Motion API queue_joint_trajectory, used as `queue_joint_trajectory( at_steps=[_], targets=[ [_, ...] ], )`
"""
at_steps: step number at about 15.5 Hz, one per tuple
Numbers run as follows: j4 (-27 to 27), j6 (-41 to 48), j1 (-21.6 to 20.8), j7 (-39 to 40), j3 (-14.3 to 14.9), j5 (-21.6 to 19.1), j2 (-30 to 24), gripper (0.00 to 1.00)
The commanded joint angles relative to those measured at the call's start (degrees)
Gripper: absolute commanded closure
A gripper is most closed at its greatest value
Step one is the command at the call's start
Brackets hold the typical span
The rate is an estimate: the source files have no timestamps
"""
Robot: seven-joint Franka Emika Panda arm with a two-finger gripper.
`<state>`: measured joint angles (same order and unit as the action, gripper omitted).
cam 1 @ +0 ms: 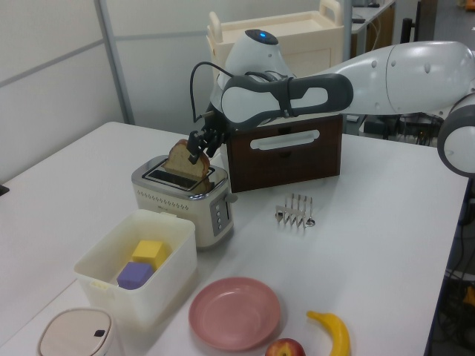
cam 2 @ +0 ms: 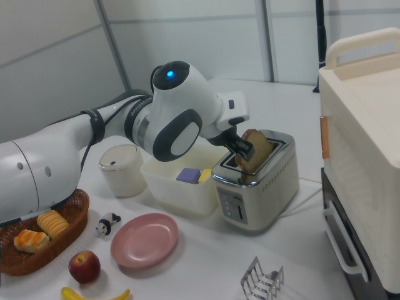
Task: Put the bread in the toaster
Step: 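Push the bread slice down deeper into the toaster slot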
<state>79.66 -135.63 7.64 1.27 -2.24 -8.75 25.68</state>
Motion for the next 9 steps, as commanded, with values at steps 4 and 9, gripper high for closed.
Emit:
queue_joint_trajectory(
  at_steps=[4,9],
  targets=[
    [1.11,-0.33,-0.43,1.37,0.48,0.58,-1.95,0.83],
    [0.67,-0.86,-0.43,1.02,0.4,0.05,-1.77,0.9]
  ],
)
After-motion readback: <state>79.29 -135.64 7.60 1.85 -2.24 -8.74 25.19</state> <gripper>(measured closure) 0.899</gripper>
